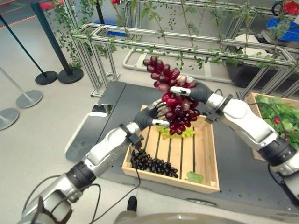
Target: Pick up the fruits from the basket on one side to the basket on the other side
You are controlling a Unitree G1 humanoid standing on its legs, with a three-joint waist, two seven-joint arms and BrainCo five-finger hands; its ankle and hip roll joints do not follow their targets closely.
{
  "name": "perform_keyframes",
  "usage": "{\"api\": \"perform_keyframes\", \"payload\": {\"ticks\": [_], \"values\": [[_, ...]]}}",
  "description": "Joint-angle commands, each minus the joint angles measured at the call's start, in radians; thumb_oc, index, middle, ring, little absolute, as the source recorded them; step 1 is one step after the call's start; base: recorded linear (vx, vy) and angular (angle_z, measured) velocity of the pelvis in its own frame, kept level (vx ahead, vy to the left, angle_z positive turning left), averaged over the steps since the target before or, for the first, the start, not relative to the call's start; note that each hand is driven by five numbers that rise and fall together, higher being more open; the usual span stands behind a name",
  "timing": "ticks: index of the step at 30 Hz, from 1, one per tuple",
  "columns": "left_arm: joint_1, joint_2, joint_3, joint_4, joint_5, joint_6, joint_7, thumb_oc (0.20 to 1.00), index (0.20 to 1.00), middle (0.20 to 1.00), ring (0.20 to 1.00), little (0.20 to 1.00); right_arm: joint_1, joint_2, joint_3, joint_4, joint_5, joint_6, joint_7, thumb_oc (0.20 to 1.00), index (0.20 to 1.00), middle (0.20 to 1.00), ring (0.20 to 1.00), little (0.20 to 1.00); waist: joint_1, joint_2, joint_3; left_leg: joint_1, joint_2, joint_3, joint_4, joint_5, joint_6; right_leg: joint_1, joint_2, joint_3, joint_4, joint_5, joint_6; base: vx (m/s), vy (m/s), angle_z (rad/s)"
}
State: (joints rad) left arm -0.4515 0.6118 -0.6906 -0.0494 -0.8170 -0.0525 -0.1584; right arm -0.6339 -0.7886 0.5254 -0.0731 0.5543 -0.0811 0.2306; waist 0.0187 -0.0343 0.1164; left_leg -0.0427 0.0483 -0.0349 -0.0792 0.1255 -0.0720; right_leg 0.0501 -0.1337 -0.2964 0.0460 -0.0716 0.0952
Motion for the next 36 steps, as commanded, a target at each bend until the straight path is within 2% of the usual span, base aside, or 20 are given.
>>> {"api": "perform_keyframes", "payload": {"ticks": [1,11,15,25,26,27,28,29,36], "values": [[-0.102,-0.001,-0.046,0.024,-0.006,-0.022,-0.032,1.000,1.000,1.000,1.000,1.000,-0.125,0.036,0.021,-0.061,-0.022,-0.052,-0.031,0.200,0.200,0.200,0.200,0.200,0.019,-0.045,-0.042,0.005,0.020,0.011,0.083,-0.102,0.011,-0.040,-0.100,0.028,0.001,0.108,0.086,0.00,0.000,0.00],[-0.180,0.018,-0.164,0.011,-0.080,0.017,-0.076,1.000,1.000,1.000,1.000,1.000,-0.198,0.085,0.078,-0.018,-0.054,-0.047,-0.048,0.200,0.200,0.200,0.200,0.200,0.017,-0.040,-0.044,0.007,0.014,0.014,0.082,-0.104,0.014,-0.040,-0.104,0.031,-0.002,0.113,0.090,0.00,0.000,0.00],[-0.197,-0.007,-0.187,0.016,-0.095,0.023,-0.072,1.000,1.000,1.000,1.000,1.000,-0.202,0.128,0.104,-0.020,-0.057,-0.043,-0.047,0.200,0.200,0.200,0.200,0.200,0.016,-0.042,-0.043,0.005,0.014,0.013,0.079,-0.102,0.015,-0.043,-0.104,0.030,-0.003,0.115,0.090,0.00,0.000,0.00],[-0.154,-0.033,-0.158,0.030,-0.125,0.017,-0.061,1.000,1.000,1.000,1.000,1.000,-0.151,0.150,0.093,-0.009,-0.054,-0.038,-0.042,0.200,0.200,0.200,0.200,0.200,0.020,-0.045,-0.040,0.003,0.014,0.011,0.075,-0.099,0.016,-0.045,-0.104,0.024,-0.005,0.117,0.090,0.00,0.000,0.00],[-0.154,-0.033,-0.158,0.030,-0.125,0.017,-0.061,0.881,0.881,0.881,0.881,0.881,-0.151,0.150,0.093,-0.009,-0.054,-0.038,-0.042,0.200,0.200,0.200,0.200,0.200,0.019,-0.045,-0.040,0.003,0.014,0.011,0.075,-0.099,0.016,-0.045,-0.104,0.024,-0.005,0.117,0.090,0.00,0.000,0.00],[-0.147,-0.033,-0.152,0.030,-0.127,0.016,-0.060,0.558,0.558,0.558,0.558,0.558,-0.144,0.150,0.092,-0.009,-0.053,-0.039,-0.042,0.200,0.200,0.200,0.200,0.200,0.020,-0.045,-0.040,0.002,0.014,0.011,0.074,-0.099,0.016,-0.045,-0.104,0.023,-0.004,0.117,0.090,0.00,0.000,0.00],[-0.140,-0.035,-0.147,0.031,-0.128,0.017,-0.059,0.398,0.398,0.398,0.398,0.398,-0.137,0.150,0.089,-0.009,-0.055,-0.038,-0.042,0.200,0.200,0.200,0.200,0.200,0.021,-0.046,-0.040,0.002,0.015,0.010,0.074,-0.099,0.016,-0.045,-0.104,0.023,-0.004,0.116,0.089,0.00,0.000,0.00],[-0.132,-0.037,-0.140,0.034,-0.129,0.017,-0.057,0.200,0.200,0.200,0.200,0.200,-0.127,0.152,0.085,-0.007,-0.053,-0.037,-0.043,0.200,0.200,0.200,0.200,0.200,0.021,-0.046,-0.040,0.002,0.015,0.010,0.074,-0.099,0.016,-0.045,-0.104,0.024,-0.004,0.116,0.089,0.00,0.000,0.00],[-0.093,-0.055,-0.117,0.040,-0.133,0.015,-0.053,0.200,0.200,0.200,0.200,0.200,-0.069,0.169,0.059,0.004,-0.030,-0.032,-0.042,0.200,0.200,0.200,0.200,0.200,0.023,-0.047,-0.041,0.002,0.016,0.009,0.074,-0.098,0.016,-0.044,-0.103,0.022,-0.004,0.115,0.087,0.00,0.000,0.00]]}}
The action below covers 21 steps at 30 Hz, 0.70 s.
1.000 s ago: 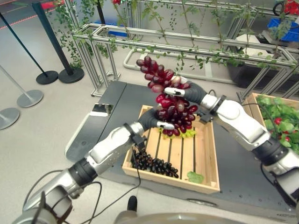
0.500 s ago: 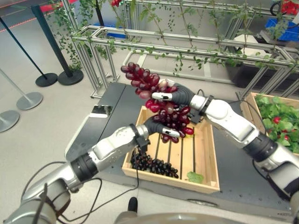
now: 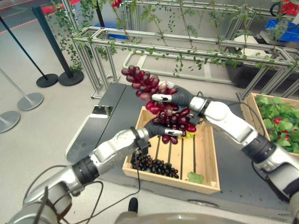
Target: Pick up the fruits from the basket on one side to the basket on the other side
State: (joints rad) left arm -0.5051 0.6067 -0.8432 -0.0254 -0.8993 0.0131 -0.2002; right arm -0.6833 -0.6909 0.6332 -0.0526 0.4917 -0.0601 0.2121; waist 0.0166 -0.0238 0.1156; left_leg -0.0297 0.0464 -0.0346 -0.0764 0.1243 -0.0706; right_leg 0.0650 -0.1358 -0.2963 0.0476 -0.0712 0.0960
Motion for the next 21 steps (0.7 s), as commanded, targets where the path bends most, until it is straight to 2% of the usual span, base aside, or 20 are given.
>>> {"api": "perform_keyframes", "payload": {"ticks": [1,21], "values": [[-0.039,-0.050,0.036,0.016,-0.051,-0.051,-0.011,0.200,0.200,0.200,0.200,0.200,-0.020,0.072,-0.048,-0.016,0.032,-0.053,-0.024,0.200,0.200,0.200,0.200,0.200,0.025,-0.057,-0.041,-0.011,0.018,0.009,0.071,-0.096,0.014,-0.059,-0.101,0.022,-0.006,0.115,0.086,0.00,0.000,0.00],[0.072,-0.013,0.117,0.005,-0.037,-0.057,-0.025,0.200,0.200,0.200,0.200,0.200,0.076,0.033,-0.119,-0.020,0.054,-0.056,-0.012,0.200,0.200,0.200,0.200,0.200,0.026,-0.058,-0.042,-0.009,0.019,0.008,0.064,-0.094,0.013,-0.058,-0.100,0.018,-0.006,0.115,0.085,0.00,0.000,0.00]]}}
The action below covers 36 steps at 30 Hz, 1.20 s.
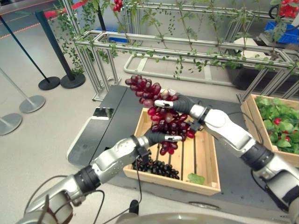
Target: Pick up the fruits from the basket on one side to the basket on the other side
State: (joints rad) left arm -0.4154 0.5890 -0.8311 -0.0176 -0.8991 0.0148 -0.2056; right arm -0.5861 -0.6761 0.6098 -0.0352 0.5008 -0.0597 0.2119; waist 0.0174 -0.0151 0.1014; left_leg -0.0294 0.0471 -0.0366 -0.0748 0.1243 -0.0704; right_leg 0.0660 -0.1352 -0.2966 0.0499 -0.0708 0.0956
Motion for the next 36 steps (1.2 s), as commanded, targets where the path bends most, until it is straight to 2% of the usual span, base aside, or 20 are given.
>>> {"api": "perform_keyframes", "payload": {"ticks": [1,2,3,8,14,24,30,36], "values": [[-0.013,0.012,0.110,-0.005,-0.030,-0.060,-0.023,0.200,0.200,0.200,0.200,0.200,-0.016,0.012,-0.093,-0.039,0.053,-0.054,-0.001,0.511,0.511,0.511,0.511,0.511,0.026,-0.068,-0.028,-0.010,0.018,0.010,0.063,-0.094,0.013,-0.059,-0.100,0.019,-0.008,0.115,0.086,0.00,0.000,0.00],[-0.006,0.014,0.119,-0.006,-0.022,-0.061,-0.023,0.200,0.200,0.200,0.200,0.200,-0.011,0.002,-0.091,-0.051,0.050,-0.050,0.009,0.884,0.884,0.884,0.884,0.884,0.026,-0.068,-0.028,-0.010,0.018,0.010,0.063,-0.094,0.012,-0.059,-0.100,0.018,-0.008,0.113,0.085,0.00,0.000,0.00],[0.001,0.019,0.129,-0.006,-0.016,-0.065,-0.025,0.200,0.200,0.200,0.200,0.200,-0.008,-0.013,-0.094,-0.059,0.049,-0.048,0.016,1.000,1.000,1.000,1.000,1.000,0.025,-0.070,-0.028,-0.010,0.018,0.010,0.063,-0.095,0.012,-0.059,-0.100,0.017,-0.008,0.113,0.086,0.00,0.000,0.00],[0.024,0.046,0.179,-0.022,0.012,-0.083,-0.028,0.200,0.200,0.200,0.200,0.200,0.037,-0.067,-0.145,-0.072,0.065,-0.054,0.016,1.000,1.000,1.000,1.000,1.000,0.026,-0.072,-0.026,-0.012,0.018,0.008,0.065,-0.095,0.011,-0.058,-0.099,0.014,-0.008,0.112,0.086,0.00,0.000,0.00],[0.069,0.081,0.261,-0.049,0.047,-0.107,-0.026,0.200,0.200,0.200,0.200,0.200,0.161,-0.065,-0.276,-0.056,0.112,-0.069,-0.004,1.000,1.000,1.000,1.000,1.000,0.025,-0.073,-0.028,-0.011,0.018,0.012,0.068,-0.100,0.011,-0.058,-0.099,0.017,-0.007,0.110,0.088,0.00,0.000,0.00],[0.123,0.073,0.354,-0.050,0.047,-0.129,-0.027,0.200,0.200,0.200,0.200,0.200,0.279,-0.089,-0.424,-0.070,0.149,-0.090,-0.013,1.000,1.000,1.000,1.000,1.000,0.010,-0.071,-0.029,-0.005,0.022,0.016,0.073,-0.109,0.008,-0.059,-0.095,0.025,-0.003,0.100,0.086,0.00,0.000,0.00],[0.193,0.063,0.441,-0.054,0.070,-0.142,-0.017,0.200,0.200,0.200,0.200,0.200,0.383,-0.022,-0.551,-0.054,0.177,-0.116,-0.039,1.000,1.000,1.000,1.000,1.000,0.003,-0.066,-0.029,0.001,0.025,0.019,0.077,-0.115,0.010,-0.058,-0.092,0.033,0.000,0.092,0.082,0.00,0.000,0.00],[0.298,0.042,0.596,-0.042,0.143,-0.181,0.000,0.200,0.200,0.200,0.200,0.200,0.480,0.073,-0.672,-0.012,0.128,-0.151,-0.081,1.000,1.000,1.000,1.000,1.000,0.001,-0.056,-0.027,0.008,0.031,0.013,0.087,-0.125,0.011,-0.063,-0.090,0.039,0.048,0.060,0.074,0.01,-0.008,-0.01]]}}
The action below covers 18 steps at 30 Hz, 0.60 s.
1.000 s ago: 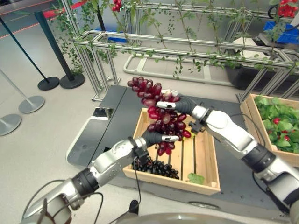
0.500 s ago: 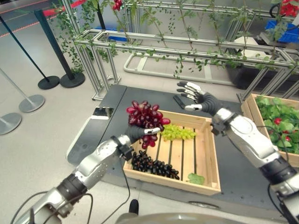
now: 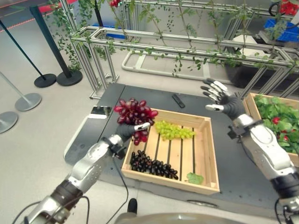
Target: Pick up the fruits from the basket on one side to the basket on the other side
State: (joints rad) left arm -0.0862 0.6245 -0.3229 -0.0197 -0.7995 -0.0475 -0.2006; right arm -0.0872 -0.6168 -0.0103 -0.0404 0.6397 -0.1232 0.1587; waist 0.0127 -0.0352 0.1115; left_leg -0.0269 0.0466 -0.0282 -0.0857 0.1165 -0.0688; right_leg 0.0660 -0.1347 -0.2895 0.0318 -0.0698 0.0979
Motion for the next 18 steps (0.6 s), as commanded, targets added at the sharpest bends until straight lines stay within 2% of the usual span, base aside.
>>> {"api": "perform_keyframes", "payload": {"ticks": [1,6,11,12,15,18], "values": [[-0.011,0.001,0.116,-0.036,0.056,-0.123,0.000,0.200,0.200,0.200,0.200,0.200,-0.006,0.027,-0.070,-0.002,-0.019,-0.094,-0.033,1.000,1.000,1.000,1.000,1.000,0.005,-0.034,-0.038,0.006,0.033,0.002,0.101,-0.118,0.010,-0.067,-0.090,0.033,0.079,0.051,0.069,0.00,0.000,0.00],[0.083,-0.044,0.252,-0.003,0.132,-0.157,0.010,0.200,0.200,0.200,0.200,0.200,0.054,0.095,-0.126,0.063,-0.077,-0.109,-0.050,1.000,1.000,1.000,1.000,1.000,0.010,-0.023,-0.034,0.004,0.048,-0.013,0.116,-0.116,-0.001,-0.067,-0.077,0.025,0.109,0.017,0.049,0.00,-0.060,0.03],[0.146,-0.080,0.347,0.020,0.167,-0.175,0.025,0.200,0.200,0.200,0.200,0.200,0.076,0.118,-0.145,0.091,-0.098,-0.107,-0.050,1.000,1.000,1.000,1.000,1.000,0.018,-0.014,-0.034,-0.004,0.066,-0.032,0.135,-0.108,-0.016,-0.058,-0.054,0.008,0.108,-0.005,0.025,-0.02,-0.095,0.12],[0.180,-0.090,0.396,0.023,0.180,-0.186,0.036,0.200,0.200,0.200,0.200,0.200,0.076,0.116,-0.143,0.097,-0.093,-0.107,-0.041,1.000,1.000,1.000,1.000,1.000,0.031,-0.010,-0.028,-0.012,0.074,-0.044,0.146,-0.103,-0.021,-0.057,-0.040,0.004,0.106,-0.009,0.014,-0.03,-0.114,0.10],[0.200,-0.093,0.437,0.019,0.210,-0.191,0.048,0.200,0.200,0.200,0.200,0.200,0.056,0.100,-0.133,0.098,-0.095,-0.103,-0.028,1.000,1.000,1.000,1.000,1.000,0.046,-0.004,-0.009,-0.040,0.080,-0.063,0.162,-0.088,-0.035,-0.060,-0.024,-0.003,0.082,-0.003,0.008,-0.10,-0.086,0.07],[0.206,-0.113,0.469,0.034,0.207,-0.199,0.053,0.200,0.200,0.200,0.200,0.200,0.039,0.084,-0.142,0.099,-0.092,-0.107,-0.031,1.000,1.000,1.000,1.000,1.000,0.061,0.008,0.011,-0.086,0.084,-0.046,0.162,-0.059,-0.049,-0.053,-0.020,-0.058,0.058,0.000,0.006,-0.11,-0.023,0.17]]}}
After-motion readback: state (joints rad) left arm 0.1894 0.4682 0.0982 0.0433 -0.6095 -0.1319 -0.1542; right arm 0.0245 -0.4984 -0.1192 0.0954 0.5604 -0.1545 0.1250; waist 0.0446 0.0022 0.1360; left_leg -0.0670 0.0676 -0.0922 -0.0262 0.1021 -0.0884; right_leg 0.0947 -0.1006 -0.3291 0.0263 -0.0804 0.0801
